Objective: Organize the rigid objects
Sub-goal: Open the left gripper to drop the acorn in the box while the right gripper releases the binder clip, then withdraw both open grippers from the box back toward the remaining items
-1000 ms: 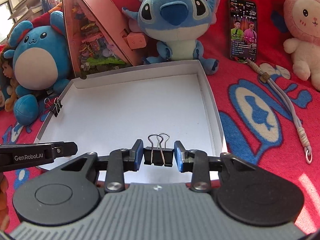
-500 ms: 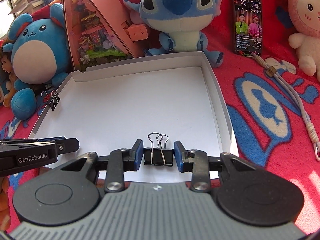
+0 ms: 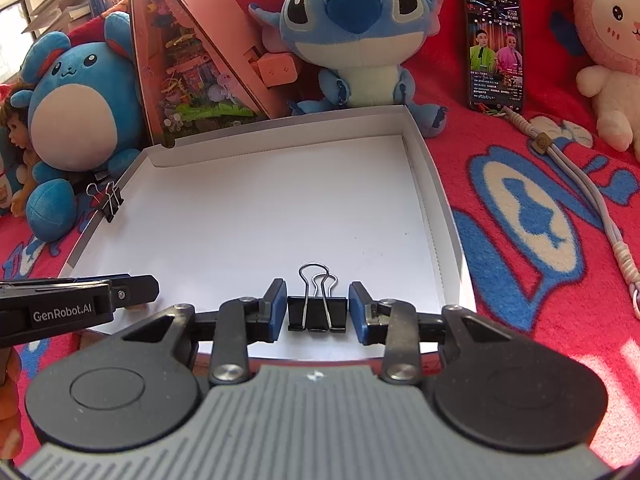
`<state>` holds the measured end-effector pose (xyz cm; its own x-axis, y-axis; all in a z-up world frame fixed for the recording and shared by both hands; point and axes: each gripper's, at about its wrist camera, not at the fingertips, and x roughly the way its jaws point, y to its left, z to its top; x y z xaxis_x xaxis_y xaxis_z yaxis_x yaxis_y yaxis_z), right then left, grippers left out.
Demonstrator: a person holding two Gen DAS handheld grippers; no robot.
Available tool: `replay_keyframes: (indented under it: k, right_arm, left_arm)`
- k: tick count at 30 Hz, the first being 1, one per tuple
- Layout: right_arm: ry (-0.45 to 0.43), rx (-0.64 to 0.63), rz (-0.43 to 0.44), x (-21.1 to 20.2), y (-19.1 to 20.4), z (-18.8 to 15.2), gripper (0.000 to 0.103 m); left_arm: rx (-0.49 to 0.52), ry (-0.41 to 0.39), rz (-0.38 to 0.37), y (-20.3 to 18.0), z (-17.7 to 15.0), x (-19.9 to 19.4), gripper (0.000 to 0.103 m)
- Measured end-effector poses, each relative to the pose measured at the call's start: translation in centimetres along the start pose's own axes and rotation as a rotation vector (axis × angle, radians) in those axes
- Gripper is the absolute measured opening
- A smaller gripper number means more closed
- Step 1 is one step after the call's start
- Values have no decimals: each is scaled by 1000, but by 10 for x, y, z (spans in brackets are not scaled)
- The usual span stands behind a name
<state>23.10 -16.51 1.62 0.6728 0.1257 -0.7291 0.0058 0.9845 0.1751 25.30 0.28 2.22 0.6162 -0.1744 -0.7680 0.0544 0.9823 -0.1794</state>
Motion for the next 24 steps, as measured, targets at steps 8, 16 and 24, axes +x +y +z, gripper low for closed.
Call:
replay_keyframes:
  k: [8,16,24]
  right_arm:
    - [-71,-42,13,-24,4,-5,66]
    - [-145,-68,33,-57,2,-21,81]
    - [-225,-133,29,-90,7,-45,90]
  left_arm:
    - [70,-90,-20,-9,-7,-34,54]
    - [151,-189,-28,-15,-27,-73,80]
    - [170,-223,-85,-20,-54,-105,83]
